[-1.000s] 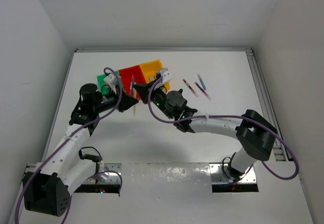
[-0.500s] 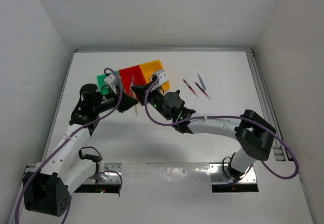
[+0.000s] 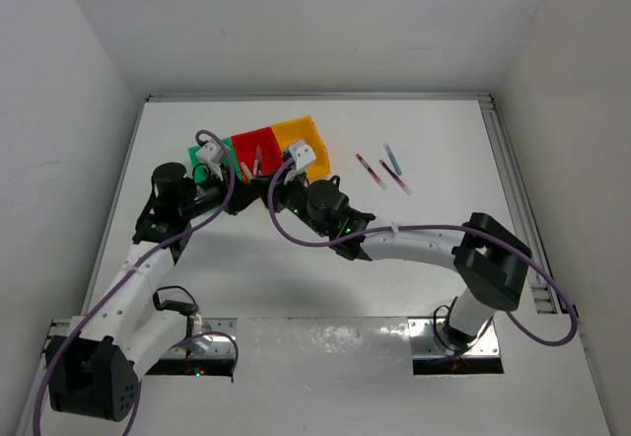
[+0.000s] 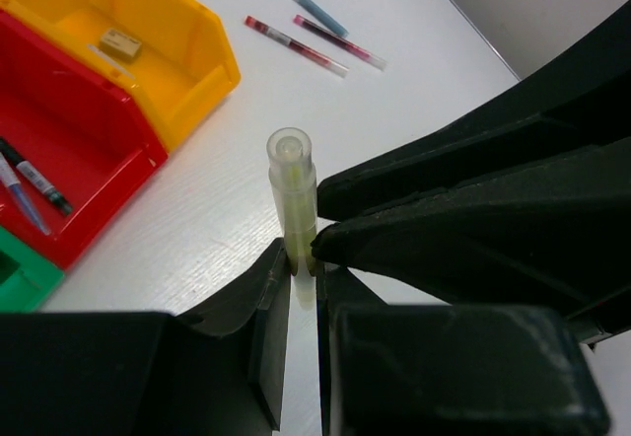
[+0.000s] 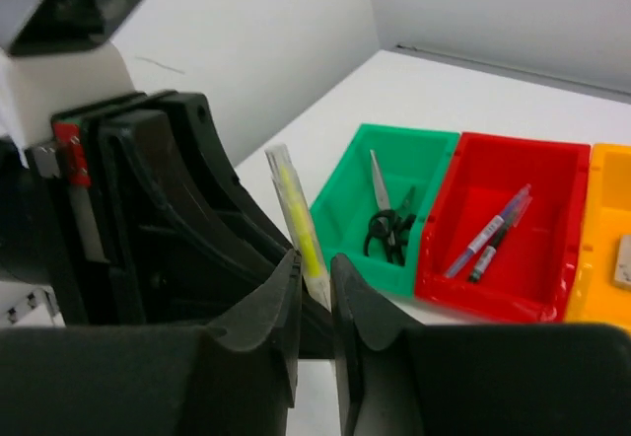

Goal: Sort the stationery into containers
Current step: Close the pen cap on the pen.

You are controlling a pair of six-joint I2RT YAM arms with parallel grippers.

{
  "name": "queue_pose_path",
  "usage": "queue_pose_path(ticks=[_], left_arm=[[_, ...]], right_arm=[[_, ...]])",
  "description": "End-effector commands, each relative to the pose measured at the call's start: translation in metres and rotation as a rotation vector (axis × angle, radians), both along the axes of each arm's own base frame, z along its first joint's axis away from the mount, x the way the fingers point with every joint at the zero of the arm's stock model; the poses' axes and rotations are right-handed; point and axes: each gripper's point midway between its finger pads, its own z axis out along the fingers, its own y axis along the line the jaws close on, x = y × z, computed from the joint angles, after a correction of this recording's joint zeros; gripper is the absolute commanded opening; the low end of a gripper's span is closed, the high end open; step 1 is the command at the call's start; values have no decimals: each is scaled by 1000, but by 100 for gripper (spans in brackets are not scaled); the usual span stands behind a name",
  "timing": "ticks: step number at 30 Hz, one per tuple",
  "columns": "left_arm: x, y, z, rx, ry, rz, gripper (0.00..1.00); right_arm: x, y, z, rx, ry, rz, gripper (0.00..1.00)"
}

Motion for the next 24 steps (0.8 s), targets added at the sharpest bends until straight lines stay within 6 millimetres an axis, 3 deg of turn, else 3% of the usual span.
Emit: queue_pose_path(ticks=[1,9,13,16,17,18,21,24], left_arm=[[15,1,104,-66,-409,17,0],[12,-2,104,-71,-408,-3,0],[7,-5,101,-68,-400,-31,0],[-3,-9,99,-20,-436,-107,0],[-6,-11,97,0,-454,-139,0],[-11,-13,97,22,-477,-178,0],[-32,-21,91,93,-564,-354,0],[-53,-29,88,51,-545,-484,0]], right_arm=[[-63,5,-123,-345,213,214,19],[-58,2,-119,-352,190,195,23],[-53,3,-107,-358,151,199,27],[-37,-13,-60,-290,113,160,34],[-34,-16,-63,-297,123,168,36],[-32,-25,-38,-255,96,175,40],[-30,-51,-13,-265,52,233,63],[-39,-62,-8,-334,43,306,67]])
